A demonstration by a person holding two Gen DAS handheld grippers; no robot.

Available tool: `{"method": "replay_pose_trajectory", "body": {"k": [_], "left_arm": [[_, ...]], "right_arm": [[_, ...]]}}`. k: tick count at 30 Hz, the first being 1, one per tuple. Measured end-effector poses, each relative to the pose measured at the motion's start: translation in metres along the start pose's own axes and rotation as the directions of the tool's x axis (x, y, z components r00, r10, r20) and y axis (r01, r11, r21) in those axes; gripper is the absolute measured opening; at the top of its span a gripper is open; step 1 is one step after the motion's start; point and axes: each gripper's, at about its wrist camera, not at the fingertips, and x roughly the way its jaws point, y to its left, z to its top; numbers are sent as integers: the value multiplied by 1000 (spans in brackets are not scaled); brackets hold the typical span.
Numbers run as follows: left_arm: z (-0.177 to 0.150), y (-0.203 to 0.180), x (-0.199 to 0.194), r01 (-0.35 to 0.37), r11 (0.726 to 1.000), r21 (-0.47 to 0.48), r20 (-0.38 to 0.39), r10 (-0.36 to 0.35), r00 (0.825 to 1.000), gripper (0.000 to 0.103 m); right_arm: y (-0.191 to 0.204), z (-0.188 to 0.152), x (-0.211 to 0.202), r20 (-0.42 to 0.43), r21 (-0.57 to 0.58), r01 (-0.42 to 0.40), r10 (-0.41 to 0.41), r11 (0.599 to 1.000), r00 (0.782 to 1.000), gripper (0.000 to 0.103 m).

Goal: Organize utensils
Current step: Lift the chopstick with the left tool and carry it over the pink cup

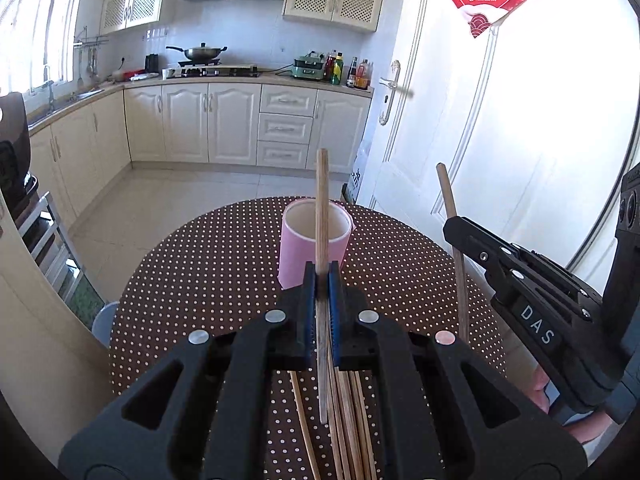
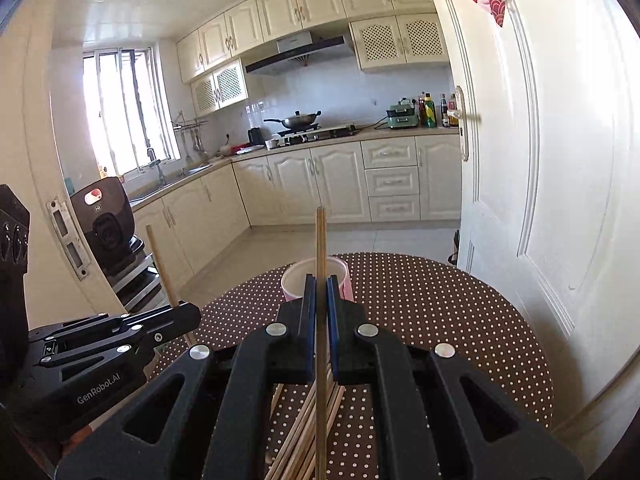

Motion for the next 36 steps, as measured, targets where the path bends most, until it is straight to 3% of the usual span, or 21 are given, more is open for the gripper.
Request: {"method": "replay_pose_trajectory", "body": {"k": [21, 36], "left_arm": [[53, -18, -12, -40, 998, 46, 108, 35, 994, 7], [111, -19, -14, -56, 998, 39, 203, 47, 978, 7]], "right_arm": [[4, 45, 2, 154, -26, -8, 12, 1000, 988, 4], [6, 99, 18, 280, -39, 4, 7, 999, 960, 4]]}}
